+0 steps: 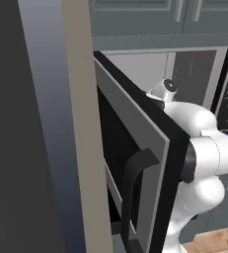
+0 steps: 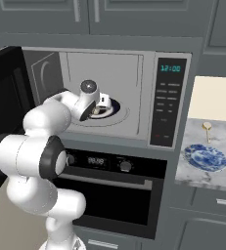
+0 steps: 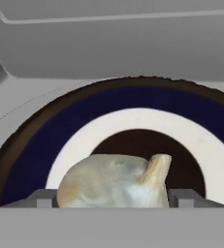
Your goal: Pick the garlic from the counter and place it in the microwave.
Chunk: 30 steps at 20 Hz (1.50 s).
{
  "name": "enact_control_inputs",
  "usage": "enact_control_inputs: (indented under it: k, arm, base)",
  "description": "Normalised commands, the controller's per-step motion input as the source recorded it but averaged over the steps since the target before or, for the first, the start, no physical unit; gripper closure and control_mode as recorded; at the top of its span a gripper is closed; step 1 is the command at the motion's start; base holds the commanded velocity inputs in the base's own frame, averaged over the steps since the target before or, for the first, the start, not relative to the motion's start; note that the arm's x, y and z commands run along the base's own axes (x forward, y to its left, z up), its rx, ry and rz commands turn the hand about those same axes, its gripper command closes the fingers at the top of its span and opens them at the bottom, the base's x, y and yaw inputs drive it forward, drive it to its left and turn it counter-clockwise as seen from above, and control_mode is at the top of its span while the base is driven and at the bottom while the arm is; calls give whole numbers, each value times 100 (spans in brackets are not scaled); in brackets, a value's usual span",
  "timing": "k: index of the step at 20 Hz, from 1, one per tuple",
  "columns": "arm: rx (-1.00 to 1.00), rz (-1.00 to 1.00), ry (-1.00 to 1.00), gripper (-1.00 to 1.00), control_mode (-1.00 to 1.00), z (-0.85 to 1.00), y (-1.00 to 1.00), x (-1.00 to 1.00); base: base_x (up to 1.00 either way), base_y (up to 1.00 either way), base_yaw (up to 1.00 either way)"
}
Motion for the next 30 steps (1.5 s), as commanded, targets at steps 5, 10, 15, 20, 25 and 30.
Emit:
enact_control_inputs:
  k: [5,10,15,20,25,30]
  arm:
    - [0,0,0,-100,-100,-1,0,14]
    - [0,0,-3,-100,-100,0,0,0]
    - [0,0,-8,-100,-100,15,-2,-50]
    - [1,0,-8,-100,-100,21,-12,-100]
    - [5,0,-6,-100,-100,82,-7,-100]
    - [0,0,-1,-100,-100,75,-3,-100]
  base:
    - [0,0,0]
    - [0,0,0]
    - [0,0,0]
    - [0,0,0]
    - [0,0,0]
    - [0,0,0]
